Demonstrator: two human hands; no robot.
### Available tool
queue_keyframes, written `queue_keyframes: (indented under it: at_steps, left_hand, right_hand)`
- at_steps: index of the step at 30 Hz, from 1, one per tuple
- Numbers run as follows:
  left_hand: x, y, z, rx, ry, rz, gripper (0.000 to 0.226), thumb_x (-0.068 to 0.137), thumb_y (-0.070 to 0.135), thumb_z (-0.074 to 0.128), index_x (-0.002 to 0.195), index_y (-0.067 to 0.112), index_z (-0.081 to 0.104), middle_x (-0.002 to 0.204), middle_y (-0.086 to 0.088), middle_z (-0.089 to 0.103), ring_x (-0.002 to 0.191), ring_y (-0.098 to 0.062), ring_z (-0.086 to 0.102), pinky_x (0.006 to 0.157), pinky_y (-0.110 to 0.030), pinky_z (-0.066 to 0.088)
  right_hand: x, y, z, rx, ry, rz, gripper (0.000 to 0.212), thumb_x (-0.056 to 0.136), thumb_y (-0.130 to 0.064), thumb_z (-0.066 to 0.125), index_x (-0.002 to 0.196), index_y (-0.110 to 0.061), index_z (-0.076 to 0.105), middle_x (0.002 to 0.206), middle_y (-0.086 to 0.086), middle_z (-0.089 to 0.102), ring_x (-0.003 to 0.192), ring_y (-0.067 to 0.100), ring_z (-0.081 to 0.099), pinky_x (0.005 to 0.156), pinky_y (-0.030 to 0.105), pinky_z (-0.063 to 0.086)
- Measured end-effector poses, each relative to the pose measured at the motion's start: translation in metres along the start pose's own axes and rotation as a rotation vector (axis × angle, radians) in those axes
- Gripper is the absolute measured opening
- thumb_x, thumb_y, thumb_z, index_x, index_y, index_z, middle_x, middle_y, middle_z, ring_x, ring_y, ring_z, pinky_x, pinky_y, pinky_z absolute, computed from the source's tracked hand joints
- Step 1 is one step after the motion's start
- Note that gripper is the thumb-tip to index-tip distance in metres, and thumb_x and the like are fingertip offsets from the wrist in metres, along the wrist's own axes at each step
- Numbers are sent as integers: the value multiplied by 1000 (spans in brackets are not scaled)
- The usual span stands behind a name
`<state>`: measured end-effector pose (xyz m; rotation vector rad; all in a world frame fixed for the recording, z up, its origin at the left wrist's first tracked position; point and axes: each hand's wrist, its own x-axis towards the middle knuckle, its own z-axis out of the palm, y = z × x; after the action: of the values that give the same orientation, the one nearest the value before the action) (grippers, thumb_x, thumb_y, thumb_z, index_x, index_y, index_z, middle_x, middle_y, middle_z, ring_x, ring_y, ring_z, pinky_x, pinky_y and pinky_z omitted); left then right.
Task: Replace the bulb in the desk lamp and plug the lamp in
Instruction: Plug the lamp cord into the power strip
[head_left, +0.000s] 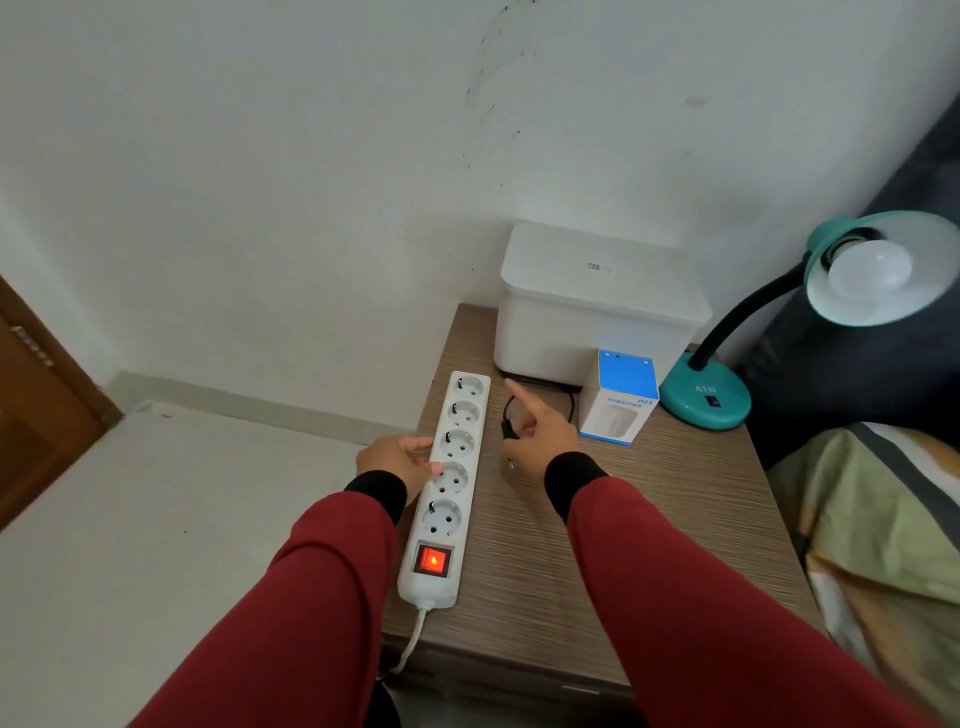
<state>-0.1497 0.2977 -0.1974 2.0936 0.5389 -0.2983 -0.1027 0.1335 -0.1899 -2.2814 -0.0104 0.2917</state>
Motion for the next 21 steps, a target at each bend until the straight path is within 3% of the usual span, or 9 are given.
queue_keyframes:
  at_steps: [4,6,9,14,21]
  left_hand:
    - [-4,0,1,-1,12,17,39,87,16,67,125,18,62,125,-5,65,119,-18,58,105,-25,41]
    - [-6,0,2,-3,14,16,38,87,15,66,125,19,62,125,-5,65,119,-18,58,103,-24,41]
    - [-7,1,2,-8,23,18,38,87,16,66,125,20,62,125,-5,65,117,-17,59,100,-23,42]
    - [-6,0,1,-1,10,11,39,88,17,65,127,19,60,126,-5,65,117,-18,59,104,-25,42]
    - [-5,0,1,9,8,11,38,88,18,65,126,20,61,122,-5,67,113,-17,62,100,-24,44]
  right_hand:
    - [-2,-10,3,269,80,-34,65,72,0,68,127,-29,50,76,-8,51,76,12,53,85,32,51]
    - [-3,-15,7,314,96,-54,52,71,1,72,113,-25,54,73,-9,52,68,6,53,79,27,52]
    - [-3,-19,15,282,112,-81,37,69,-3,75,94,-21,54,71,-10,55,64,4,53,67,14,48]
    - [2,-24,24,181,136,-118,25,72,-7,73,84,-21,55,68,-11,57,63,-1,52,62,9,41]
    - [0,-27,34,91,126,-105,27,73,-8,75,83,-20,54,74,-7,60,77,10,58,79,22,47]
